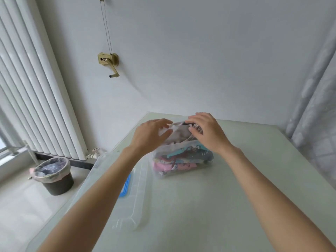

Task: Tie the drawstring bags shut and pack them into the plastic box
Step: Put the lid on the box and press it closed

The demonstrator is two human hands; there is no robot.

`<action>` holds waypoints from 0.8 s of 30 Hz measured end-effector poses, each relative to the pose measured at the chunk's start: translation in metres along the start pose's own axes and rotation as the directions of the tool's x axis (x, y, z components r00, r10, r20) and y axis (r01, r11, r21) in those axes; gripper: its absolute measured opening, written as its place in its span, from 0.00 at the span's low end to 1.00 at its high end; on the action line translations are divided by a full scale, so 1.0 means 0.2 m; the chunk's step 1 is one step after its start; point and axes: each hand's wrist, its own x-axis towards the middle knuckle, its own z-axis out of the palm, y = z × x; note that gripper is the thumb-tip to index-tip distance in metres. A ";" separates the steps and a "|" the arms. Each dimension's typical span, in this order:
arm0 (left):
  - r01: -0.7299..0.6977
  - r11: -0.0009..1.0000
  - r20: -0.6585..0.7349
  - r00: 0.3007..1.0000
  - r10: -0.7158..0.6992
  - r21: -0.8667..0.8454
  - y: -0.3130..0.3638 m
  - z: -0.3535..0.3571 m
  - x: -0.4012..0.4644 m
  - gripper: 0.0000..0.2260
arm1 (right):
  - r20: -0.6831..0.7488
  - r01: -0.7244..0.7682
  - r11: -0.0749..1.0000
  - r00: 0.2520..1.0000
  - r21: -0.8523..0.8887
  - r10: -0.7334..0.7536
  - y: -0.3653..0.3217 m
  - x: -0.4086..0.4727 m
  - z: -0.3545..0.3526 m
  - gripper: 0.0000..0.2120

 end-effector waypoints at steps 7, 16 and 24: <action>0.281 0.941 -0.158 0.937 -0.312 -0.188 -0.26 -0.06 -0.54 0.08 | 0.103 -0.058 0.991 0.994 0.118 0.046 -0.47 -0.34 0.32 0.10; 0.668 0.718 0.193 0.692 -0.696 0.195 -0.66 -0.05 -0.98 0.28 | 0.505 -0.325 0.942 0.801 -0.084 0.322 -0.73 -0.50 0.78 0.30; 0.636 0.678 -0.227 0.646 -0.729 -0.368 -0.67 -0.21 -1.12 0.19 | 0.317 -0.307 0.872 0.930 0.381 0.189 -0.86 -0.39 0.70 0.23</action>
